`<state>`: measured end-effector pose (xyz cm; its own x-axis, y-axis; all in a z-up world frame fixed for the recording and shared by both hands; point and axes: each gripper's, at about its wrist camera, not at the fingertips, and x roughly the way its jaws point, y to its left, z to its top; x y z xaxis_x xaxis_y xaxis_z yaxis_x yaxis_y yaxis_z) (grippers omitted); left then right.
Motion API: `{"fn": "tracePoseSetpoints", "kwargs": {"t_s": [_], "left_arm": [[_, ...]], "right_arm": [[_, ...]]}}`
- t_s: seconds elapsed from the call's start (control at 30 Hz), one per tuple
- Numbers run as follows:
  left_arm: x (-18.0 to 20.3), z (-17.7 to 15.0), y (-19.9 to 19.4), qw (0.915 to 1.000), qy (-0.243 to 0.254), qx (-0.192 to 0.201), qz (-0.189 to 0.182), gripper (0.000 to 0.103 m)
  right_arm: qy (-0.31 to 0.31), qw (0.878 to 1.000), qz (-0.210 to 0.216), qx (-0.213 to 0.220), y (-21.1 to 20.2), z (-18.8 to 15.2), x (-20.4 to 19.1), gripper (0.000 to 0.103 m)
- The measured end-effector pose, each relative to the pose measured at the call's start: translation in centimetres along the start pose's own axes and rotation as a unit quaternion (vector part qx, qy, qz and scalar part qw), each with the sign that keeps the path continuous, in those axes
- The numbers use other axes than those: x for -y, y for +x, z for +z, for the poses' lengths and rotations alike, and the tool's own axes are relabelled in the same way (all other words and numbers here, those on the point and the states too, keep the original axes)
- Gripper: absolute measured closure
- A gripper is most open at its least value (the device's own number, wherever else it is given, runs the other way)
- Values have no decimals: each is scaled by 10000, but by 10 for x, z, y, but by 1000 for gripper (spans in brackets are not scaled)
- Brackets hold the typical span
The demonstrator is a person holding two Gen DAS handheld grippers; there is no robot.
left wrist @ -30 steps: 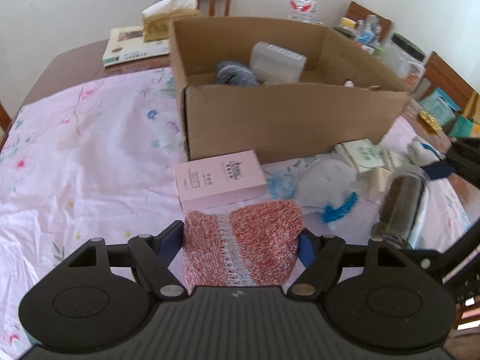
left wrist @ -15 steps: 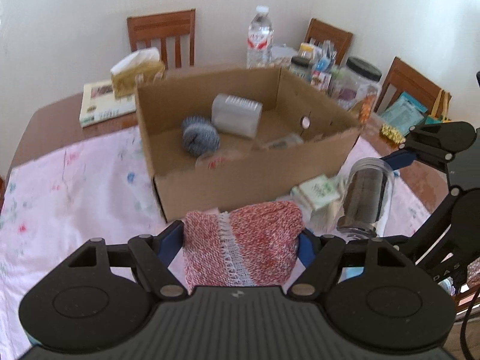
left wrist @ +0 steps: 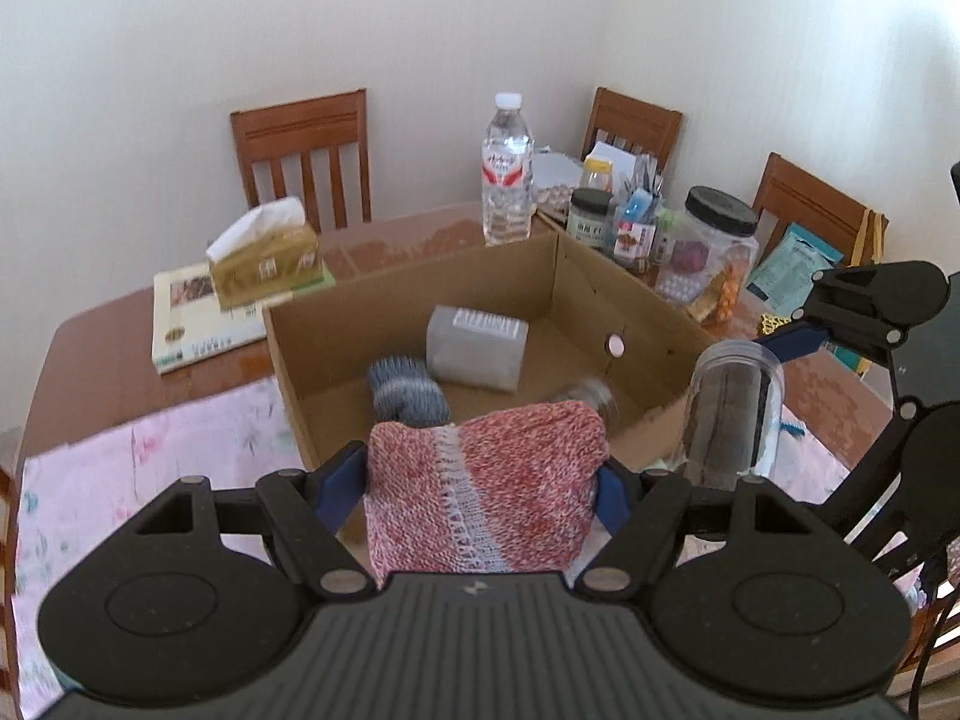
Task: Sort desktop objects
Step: 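Carry the sock and cookie jar into the box and open both grippers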
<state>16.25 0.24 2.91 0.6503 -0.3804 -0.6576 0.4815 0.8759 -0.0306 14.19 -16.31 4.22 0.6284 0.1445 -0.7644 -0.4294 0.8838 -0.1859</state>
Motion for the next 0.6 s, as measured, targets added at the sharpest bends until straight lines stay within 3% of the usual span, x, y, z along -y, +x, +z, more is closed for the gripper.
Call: {"fn": "tracePoseSetpoints", "kwargs": {"t_s": [0.6], "left_arm": [[-34, 37, 49, 9998, 139, -126, -31, 27]], "right_arm": [[90, 9992, -386, 73, 24, 40, 34, 8]]}}
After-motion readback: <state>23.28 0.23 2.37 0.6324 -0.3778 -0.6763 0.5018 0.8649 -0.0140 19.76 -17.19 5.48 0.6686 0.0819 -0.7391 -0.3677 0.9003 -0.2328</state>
